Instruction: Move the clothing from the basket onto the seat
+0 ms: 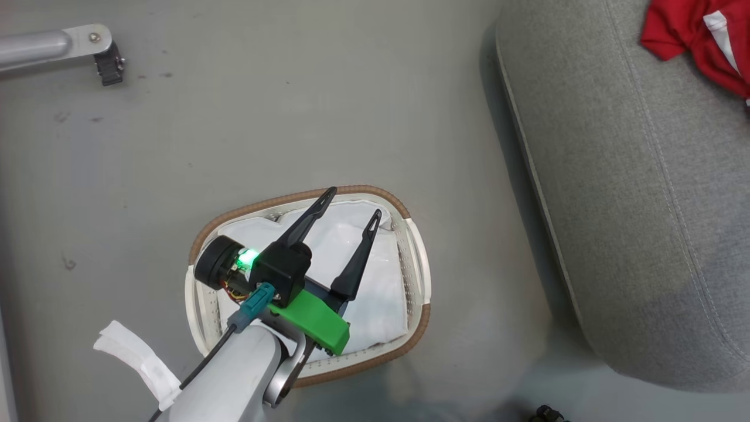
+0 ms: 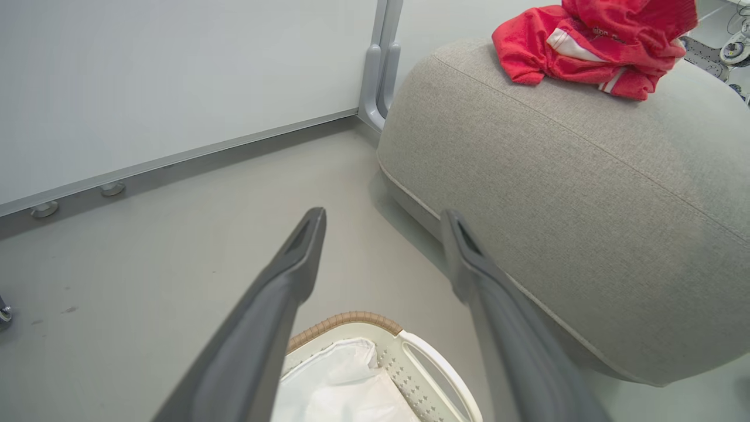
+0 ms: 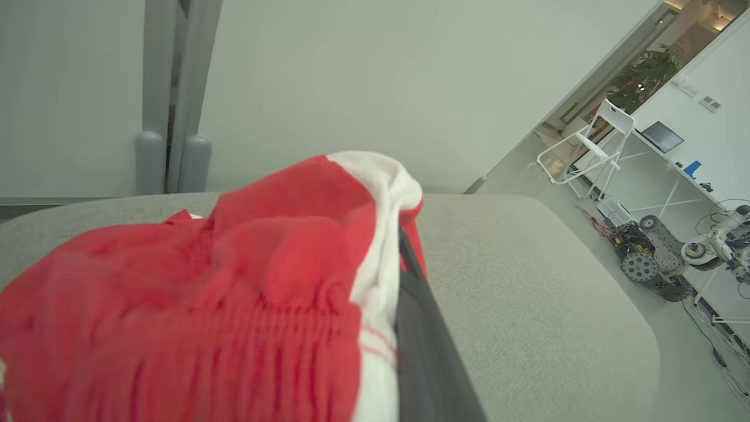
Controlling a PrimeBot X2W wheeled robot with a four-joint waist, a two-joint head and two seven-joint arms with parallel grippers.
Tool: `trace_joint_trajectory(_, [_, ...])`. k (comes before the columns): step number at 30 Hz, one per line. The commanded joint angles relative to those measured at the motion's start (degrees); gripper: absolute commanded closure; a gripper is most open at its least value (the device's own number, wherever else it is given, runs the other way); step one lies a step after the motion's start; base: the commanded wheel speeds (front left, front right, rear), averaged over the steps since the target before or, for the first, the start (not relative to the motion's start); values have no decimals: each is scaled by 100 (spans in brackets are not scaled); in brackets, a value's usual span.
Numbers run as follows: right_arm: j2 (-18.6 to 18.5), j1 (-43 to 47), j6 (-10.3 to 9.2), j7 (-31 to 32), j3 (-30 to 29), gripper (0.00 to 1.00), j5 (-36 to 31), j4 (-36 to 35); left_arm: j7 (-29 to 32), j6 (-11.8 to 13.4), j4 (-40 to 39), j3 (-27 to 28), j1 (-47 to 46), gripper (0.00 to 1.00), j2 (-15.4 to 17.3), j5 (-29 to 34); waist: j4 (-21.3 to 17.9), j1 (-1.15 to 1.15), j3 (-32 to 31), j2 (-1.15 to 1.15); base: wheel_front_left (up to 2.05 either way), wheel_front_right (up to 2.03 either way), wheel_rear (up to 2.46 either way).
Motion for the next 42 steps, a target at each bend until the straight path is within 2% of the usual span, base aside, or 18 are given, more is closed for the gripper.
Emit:
trace_joint_trajectory(1, [94,173,-8,-62,-122,100,-103,51,27,47,-59,20,-25,0,63,24,-78,-1,47,0,0,0,0])
trace_joint_trajectory(4, [316,463,-8,-138,-429,100,-266,112,81,84,-127,22,51,0,132,9,-155,-1,41,0,0,0,0])
trace_joint_trajectory(5, [378,529,-8,-157,-507,86,-313,118,104,94,-150,22,76,0,144,2,-179,-1,35,0,0,0,0])
trace_joint_trajectory(6, [458,598,-8,-186,-592,67,-369,108,111,102,-175,14,99,0,157,-7,-208,-1,25,0,0,0,0])
trace_joint_trajectory(7, [522,653,-8,-199,-652,58,-421,85,126,114,-195,13,112,0,167,-12,-236,-1,14,0,0,0,0])
trace_joint_trajectory(8, [584,725,-8,-228,-714,29,-487,58,149,123,-220,8,116,0,180,-17,-262,-1,0,0,0,0,0])
trace_joint_trajectory(9, [655,784,-8,-238,-767,5,-537,33,158,125,-242,5,129,0,190,-26,-298,-1,-20,0,0,0,0])
trace_joint_trajectory(10, [701,833,-8,-251,-803,0,-572,9,161,123,-252,2,145,0,200,-35,-321,-1,-38,0,0,0,0])
trace_joint_trajectory(20, [1238,1374,-8,-329,-673,0,-715,-392,92,190,-229,45,301,0,111,-232,-617,-1,-421,0,0,0,0])
trace_joint_trajectory(28, [1380,1974,-8,-333,-196,0,-396,-946,-19,195,-55,124,456,0,-61,-475,-650,-1,-1005,0,0,0,0])
trace_joint_trajectory(38, [1124,2126,-8,-309,473,0,-52,-1310,-127,240,320,374,710,0,-356,-865,-212,-1,-1872,0,0,0,0])
trace_joint_trajectory(42, [1183,2213,-8,-309,684,0,129,-1374,-161,286,466,506,829,0,-427,-935,83,-1,-2149,0,0,0,0])
